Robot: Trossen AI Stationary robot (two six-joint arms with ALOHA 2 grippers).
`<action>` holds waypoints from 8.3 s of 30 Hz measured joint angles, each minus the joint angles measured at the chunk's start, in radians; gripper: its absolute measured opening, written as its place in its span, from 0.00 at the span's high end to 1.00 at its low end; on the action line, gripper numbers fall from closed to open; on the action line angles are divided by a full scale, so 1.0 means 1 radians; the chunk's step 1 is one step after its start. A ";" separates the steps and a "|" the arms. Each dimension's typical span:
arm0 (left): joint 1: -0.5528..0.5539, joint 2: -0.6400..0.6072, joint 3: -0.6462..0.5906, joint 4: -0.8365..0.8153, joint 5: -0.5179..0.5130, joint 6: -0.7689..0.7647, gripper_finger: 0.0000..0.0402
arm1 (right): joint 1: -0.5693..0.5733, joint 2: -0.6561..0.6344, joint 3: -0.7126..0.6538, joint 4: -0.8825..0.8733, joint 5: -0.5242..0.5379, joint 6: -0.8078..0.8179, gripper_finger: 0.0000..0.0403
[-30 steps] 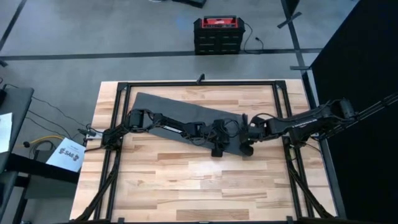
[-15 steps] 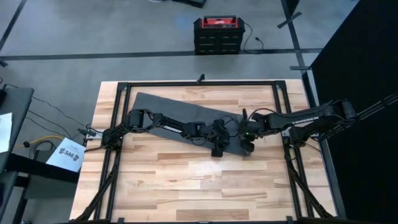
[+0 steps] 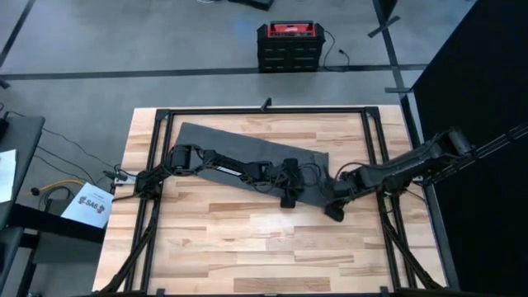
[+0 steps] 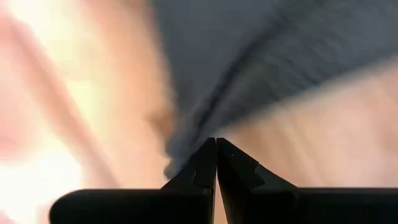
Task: Roll towel
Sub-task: Roll the gray towel
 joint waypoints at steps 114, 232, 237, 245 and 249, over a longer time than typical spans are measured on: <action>-0.072 -0.049 -0.001 0.142 0.005 -0.049 0.67 | -0.083 0.168 0.064 0.122 0.200 -0.273 1.00; -0.060 0.066 0.000 0.253 0.049 -0.114 0.67 | -0.347 -0.057 -0.074 0.039 0.202 -0.367 1.00; -0.060 0.066 0.000 0.252 0.049 -0.113 0.67 | -0.325 0.008 -0.102 0.131 0.159 -0.341 1.00; -0.060 0.066 0.000 0.254 0.049 -0.118 0.67 | -0.301 -0.022 -0.020 -0.015 0.170 -0.348 1.00; -0.060 0.067 0.000 0.266 0.049 -0.117 0.67 | -0.235 -0.101 0.008 -0.109 0.228 -0.341 1.00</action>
